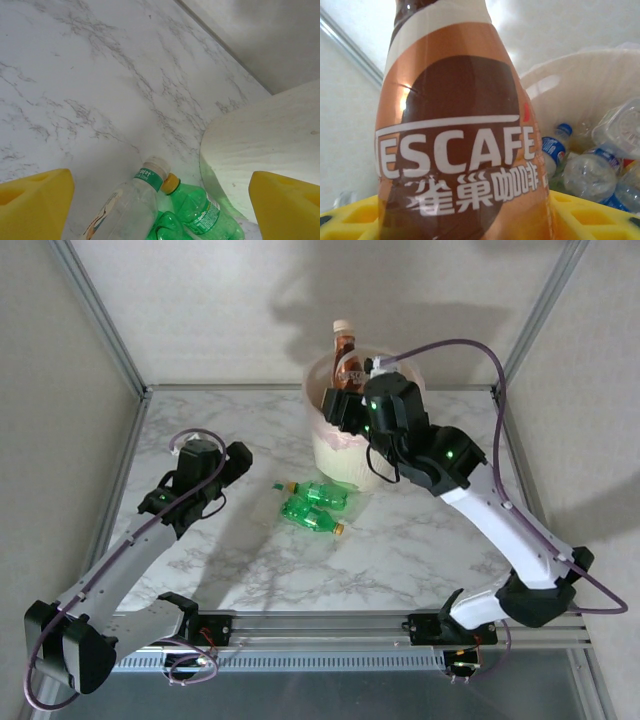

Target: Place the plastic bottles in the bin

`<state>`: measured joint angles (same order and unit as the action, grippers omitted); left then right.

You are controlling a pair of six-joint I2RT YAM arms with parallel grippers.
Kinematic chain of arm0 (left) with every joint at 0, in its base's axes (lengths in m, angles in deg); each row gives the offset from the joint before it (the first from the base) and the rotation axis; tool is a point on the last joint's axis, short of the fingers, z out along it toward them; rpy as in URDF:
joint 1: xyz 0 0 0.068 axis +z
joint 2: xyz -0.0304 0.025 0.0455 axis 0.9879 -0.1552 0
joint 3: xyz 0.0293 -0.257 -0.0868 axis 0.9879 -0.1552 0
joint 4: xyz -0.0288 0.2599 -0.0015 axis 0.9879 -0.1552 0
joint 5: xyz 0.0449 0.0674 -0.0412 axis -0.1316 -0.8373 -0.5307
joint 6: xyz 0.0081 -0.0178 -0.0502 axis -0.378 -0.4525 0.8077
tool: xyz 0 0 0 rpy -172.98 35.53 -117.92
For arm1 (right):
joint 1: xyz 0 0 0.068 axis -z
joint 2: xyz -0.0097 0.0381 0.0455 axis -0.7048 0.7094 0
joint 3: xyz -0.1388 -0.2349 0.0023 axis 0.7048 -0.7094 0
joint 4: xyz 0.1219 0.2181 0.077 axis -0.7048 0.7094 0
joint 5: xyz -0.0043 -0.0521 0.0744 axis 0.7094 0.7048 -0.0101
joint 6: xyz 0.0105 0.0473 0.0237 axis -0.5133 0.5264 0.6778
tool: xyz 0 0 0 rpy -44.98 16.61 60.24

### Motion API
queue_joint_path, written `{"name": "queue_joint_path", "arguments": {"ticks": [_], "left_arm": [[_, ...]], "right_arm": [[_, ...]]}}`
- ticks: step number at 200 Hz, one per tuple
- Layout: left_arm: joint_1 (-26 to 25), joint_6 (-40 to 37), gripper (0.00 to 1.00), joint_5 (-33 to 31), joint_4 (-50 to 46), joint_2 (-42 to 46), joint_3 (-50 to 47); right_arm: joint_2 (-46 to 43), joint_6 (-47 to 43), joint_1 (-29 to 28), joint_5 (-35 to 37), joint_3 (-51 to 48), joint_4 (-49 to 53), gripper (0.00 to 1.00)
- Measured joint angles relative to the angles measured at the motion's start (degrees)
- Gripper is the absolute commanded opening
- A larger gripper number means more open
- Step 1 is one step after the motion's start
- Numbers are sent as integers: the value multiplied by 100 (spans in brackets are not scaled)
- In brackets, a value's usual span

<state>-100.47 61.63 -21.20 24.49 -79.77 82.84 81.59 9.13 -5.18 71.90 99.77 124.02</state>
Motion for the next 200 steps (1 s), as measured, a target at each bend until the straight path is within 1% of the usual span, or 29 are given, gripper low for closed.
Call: {"name": "queue_joint_path", "arguments": {"ticks": [48,101,123,177,189,200], "left_arm": [[4,17,90,90,33,13,-199],[7,70,90,184,168,11,-282],[7,87,90,236,175,11,-393],[7,87,90,278,184,11,-446],[7,87,90,278,184,11,-446],[7,87,90,280,184,11,-446]], "right_arm": [[566,-63,732,-520,247,160,60],[881,-59,1226,-973,343,164,60],[973,-59,1340,-1093,343,149,61],[1213,-63,1377,-1259,341,127,64],[1268,-68,1399,-1270,341,125,67],[1309,-68,1421,-1268,341,127,72]]}}
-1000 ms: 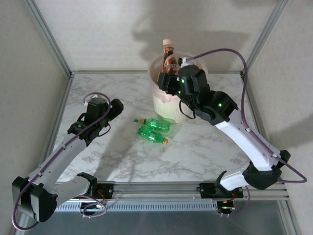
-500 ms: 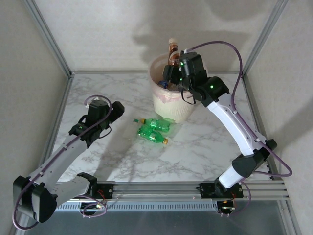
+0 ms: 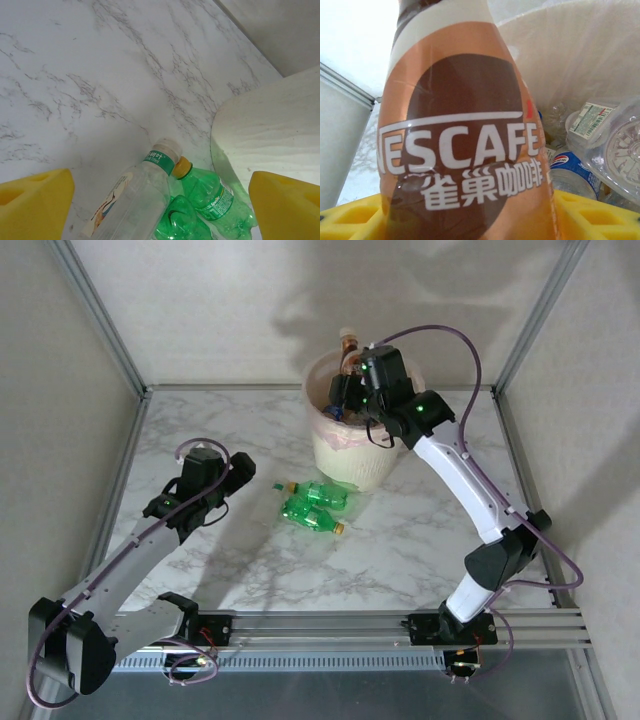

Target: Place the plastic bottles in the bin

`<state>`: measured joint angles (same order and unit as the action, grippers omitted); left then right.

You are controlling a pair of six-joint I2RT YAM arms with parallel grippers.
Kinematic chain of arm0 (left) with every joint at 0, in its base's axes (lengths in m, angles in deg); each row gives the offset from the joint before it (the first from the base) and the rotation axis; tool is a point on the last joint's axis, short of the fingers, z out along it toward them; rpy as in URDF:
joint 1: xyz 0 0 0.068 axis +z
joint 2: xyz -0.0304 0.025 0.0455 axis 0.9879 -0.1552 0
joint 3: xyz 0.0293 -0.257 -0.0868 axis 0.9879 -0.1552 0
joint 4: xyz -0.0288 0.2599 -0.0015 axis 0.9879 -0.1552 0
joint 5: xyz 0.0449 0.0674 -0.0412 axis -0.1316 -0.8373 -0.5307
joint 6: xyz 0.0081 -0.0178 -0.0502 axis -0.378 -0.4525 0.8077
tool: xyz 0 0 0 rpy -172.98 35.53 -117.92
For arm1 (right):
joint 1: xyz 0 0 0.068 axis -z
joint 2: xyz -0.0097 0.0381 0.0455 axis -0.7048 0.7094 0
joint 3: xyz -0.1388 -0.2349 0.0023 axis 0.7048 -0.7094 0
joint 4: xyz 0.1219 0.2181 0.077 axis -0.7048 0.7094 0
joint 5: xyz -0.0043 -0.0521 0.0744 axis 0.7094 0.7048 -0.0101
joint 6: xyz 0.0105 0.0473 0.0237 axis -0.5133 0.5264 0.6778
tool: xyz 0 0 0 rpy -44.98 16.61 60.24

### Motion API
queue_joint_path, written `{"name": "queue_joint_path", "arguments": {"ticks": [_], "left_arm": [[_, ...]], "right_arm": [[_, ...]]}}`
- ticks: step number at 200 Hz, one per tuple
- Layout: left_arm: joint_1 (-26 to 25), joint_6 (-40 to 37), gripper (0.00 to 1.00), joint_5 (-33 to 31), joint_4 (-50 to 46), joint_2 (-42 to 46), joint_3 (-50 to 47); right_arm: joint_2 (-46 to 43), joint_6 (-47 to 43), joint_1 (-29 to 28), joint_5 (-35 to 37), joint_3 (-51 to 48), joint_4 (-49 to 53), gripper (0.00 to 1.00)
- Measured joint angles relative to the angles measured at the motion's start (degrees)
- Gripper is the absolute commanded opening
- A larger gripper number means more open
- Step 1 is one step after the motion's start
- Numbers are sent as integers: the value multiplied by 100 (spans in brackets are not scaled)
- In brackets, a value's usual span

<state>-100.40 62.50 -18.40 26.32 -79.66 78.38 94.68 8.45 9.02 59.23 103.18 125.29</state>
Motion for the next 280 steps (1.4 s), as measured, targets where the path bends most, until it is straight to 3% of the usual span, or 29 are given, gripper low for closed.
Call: {"name": "queue_joint_path", "arguments": {"ticks": [37,98,133,167,201,213,221,280], "left_arm": [[0,-2,90,-2,0,2,-22],[0,-2,89,-2,2,11,-22],[-2,-4,89,-2,2,11,-26],[-68,-13,88,0,20,13,-142],[-496,-101,89,-31,28,11,-280],[-662,-116,91,-55,57,-2,-345],[-774,-127,99,-66,63,-26,-389],[-1250,-168,99,-258,190,-452,-514]], "right_arm": [[39,-72,31,0,0,-9,84],[-68,-55,28,-24,-2,-15,82],[-809,9,-96,-68,-474,-160,81],[-1985,33,-774,-133,-1499,-619,81],[-2986,173,-1764,-35,-2780,-1056,81],[-3176,256,-2004,55,-3152,-1132,81],[-3276,337,-2127,114,-3392,-1165,81],[-3641,931,-2588,505,-4551,-1207,82]]}}
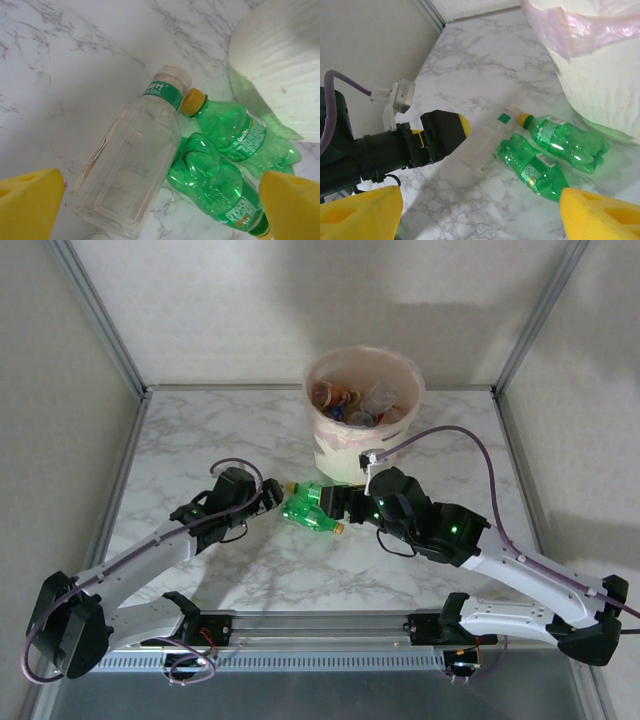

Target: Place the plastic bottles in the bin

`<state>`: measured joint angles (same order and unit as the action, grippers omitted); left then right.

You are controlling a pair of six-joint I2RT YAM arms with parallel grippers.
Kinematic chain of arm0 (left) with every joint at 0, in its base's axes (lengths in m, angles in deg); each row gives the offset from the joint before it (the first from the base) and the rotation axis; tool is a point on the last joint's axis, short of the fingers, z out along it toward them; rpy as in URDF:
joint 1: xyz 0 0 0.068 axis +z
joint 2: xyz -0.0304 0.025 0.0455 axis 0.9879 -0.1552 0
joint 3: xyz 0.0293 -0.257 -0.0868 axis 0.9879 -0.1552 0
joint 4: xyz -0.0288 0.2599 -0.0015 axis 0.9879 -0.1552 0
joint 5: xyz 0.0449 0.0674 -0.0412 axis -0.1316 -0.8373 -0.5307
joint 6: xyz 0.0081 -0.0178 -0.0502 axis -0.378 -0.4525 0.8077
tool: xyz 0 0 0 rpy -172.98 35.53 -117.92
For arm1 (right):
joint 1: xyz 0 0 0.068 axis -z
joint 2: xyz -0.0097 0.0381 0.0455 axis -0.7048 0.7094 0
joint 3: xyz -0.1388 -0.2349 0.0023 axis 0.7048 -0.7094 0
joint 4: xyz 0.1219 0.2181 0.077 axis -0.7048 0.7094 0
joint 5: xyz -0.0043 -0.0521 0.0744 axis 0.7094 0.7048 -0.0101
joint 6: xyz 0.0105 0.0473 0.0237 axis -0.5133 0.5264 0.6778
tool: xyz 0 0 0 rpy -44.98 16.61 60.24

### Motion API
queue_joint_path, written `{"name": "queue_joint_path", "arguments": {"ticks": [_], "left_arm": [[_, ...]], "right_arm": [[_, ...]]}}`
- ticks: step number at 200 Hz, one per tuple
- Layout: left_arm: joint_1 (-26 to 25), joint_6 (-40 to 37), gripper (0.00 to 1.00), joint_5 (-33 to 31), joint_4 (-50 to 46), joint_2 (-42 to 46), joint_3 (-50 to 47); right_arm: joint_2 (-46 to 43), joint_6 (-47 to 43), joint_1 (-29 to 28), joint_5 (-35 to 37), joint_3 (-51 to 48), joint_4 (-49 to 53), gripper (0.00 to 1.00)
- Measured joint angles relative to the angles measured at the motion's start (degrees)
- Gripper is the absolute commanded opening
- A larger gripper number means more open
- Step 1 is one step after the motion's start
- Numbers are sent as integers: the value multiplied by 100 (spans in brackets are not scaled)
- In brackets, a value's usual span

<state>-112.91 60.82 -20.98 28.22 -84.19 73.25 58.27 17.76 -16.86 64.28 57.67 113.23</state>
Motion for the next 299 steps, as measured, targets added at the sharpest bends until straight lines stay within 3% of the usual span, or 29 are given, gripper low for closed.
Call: {"name": "queue_joint_path", "arguments": {"ticks": [63,215,284,299], "left_arm": [[-463,-245,100,-472,-107,-798,52],[-479,-468,92,-1005,-201,-1923,496],[-57,-393,89,-1038,-210,-2173,529],[74,-389,92,-1008,-203,-2173,529]], "right_arm": [[-42,195,-15,136,-70,-114,83],[-149,348,-15,260,-256,-122,83],[-286,417,-15,299,-341,-103,83],[-286,433,-15,299,-358,-103,83]]}}
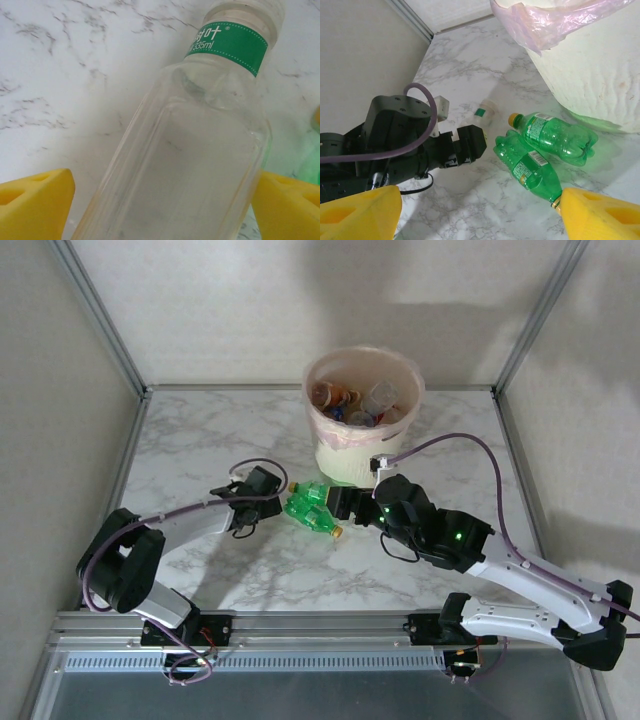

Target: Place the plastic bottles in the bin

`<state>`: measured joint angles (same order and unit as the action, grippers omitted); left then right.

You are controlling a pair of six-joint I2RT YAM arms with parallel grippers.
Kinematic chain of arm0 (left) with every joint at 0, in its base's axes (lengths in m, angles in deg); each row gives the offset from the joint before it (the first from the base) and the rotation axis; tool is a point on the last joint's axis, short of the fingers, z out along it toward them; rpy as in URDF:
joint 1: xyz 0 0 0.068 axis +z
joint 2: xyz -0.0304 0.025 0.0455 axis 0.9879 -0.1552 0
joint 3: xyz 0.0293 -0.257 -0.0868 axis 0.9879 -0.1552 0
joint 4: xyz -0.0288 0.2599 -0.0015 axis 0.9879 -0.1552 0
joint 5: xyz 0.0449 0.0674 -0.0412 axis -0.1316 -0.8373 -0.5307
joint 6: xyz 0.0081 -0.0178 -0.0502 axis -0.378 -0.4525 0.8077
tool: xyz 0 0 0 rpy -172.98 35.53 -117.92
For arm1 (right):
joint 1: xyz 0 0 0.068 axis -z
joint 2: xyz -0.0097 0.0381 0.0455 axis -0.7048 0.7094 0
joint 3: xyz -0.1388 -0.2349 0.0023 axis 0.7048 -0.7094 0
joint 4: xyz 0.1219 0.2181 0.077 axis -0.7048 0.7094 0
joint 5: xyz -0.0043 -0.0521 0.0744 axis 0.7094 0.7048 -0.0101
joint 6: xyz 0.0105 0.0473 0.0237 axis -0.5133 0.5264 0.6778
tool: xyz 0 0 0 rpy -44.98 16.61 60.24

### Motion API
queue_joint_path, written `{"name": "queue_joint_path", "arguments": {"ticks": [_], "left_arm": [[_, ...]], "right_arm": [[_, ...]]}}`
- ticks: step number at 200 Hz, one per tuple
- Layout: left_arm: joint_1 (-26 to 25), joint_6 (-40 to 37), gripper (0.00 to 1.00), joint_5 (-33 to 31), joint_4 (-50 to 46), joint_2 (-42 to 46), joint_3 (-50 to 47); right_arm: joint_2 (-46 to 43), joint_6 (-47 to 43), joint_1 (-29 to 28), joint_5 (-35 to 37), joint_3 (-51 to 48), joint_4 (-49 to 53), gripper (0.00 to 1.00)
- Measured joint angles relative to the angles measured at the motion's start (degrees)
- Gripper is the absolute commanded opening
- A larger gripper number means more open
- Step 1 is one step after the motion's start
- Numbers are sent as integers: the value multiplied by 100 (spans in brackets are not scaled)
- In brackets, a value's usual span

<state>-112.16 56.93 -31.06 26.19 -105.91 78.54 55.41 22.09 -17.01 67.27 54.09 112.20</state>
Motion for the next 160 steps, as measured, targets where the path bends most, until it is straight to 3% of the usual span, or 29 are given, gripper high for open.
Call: {"name": "queue_joint_path", "arguments": {"ticks": [35,100,160], "left_arm": [[133,13,99,31,2,-2,26],[426,-229,100,140,-4,-247,490],[437,-326,89,199,-4,-767,704]], "right_arm": [[2,0,0,0,-4,-2,83],[-9,20,0,0,-70,0,84],[-42,28,0,4,-85,0,84]]}}
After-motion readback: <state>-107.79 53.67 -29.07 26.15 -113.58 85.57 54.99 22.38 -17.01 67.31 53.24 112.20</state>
